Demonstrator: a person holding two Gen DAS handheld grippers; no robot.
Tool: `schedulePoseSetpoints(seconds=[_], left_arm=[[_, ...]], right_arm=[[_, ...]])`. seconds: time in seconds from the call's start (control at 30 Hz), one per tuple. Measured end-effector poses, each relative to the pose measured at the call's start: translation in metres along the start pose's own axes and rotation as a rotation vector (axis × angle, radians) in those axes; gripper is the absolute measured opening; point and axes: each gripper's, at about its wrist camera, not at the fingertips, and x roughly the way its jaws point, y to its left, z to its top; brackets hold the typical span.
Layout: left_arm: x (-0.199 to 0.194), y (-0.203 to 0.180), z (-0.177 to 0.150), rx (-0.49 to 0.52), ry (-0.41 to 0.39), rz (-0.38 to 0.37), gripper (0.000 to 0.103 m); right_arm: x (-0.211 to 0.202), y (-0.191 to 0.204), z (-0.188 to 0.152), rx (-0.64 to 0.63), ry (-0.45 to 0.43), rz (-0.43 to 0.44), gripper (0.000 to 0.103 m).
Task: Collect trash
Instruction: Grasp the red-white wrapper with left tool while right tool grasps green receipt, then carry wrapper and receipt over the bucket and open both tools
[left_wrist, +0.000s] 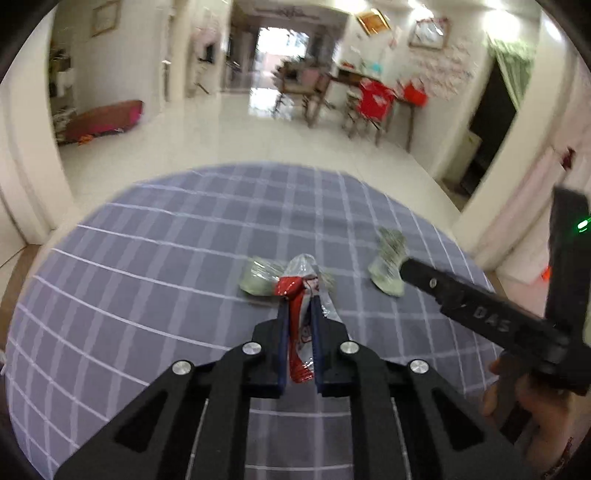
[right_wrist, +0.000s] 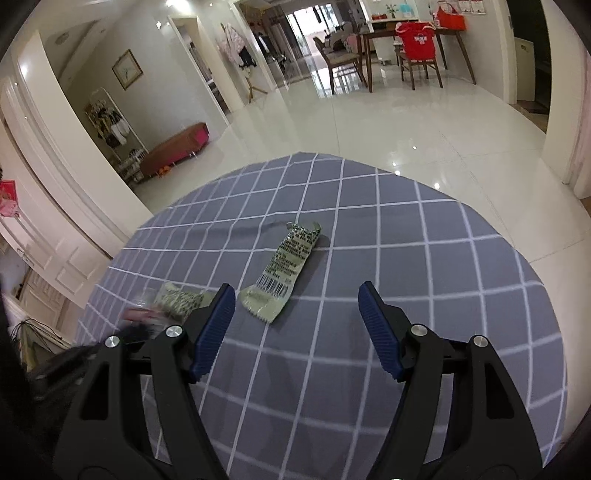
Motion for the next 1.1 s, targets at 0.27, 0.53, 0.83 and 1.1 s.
schedulePoseSetpoints(seconds=[0.27,0.53,0.83,1.1], left_arm=[[-0.001,0.023,0.001,-0.098,-0.021,0.101,0.011],[-0.002,0.031,0.002,-0.119,-0.013,0.123,0.011],[-0.037,0.0,-0.002,-0.074,-0.039,0.066,0.011],[-0.079,-0.075,-0.008,0.035,-0.078,-0.034,0.011]], right_arm=[[0.032,0.026,0.025,-0.084,0.025,-0.095,0.069],[0.033,0.027,0.023,-0.156,0.054,-0.129,0.017],[-0.037,-0.018,-0.009,-0.056,-0.012,0.005,0.012],[-0.128,-0.038,-0.034,-0.008,-0.13,0.079,0.012]])
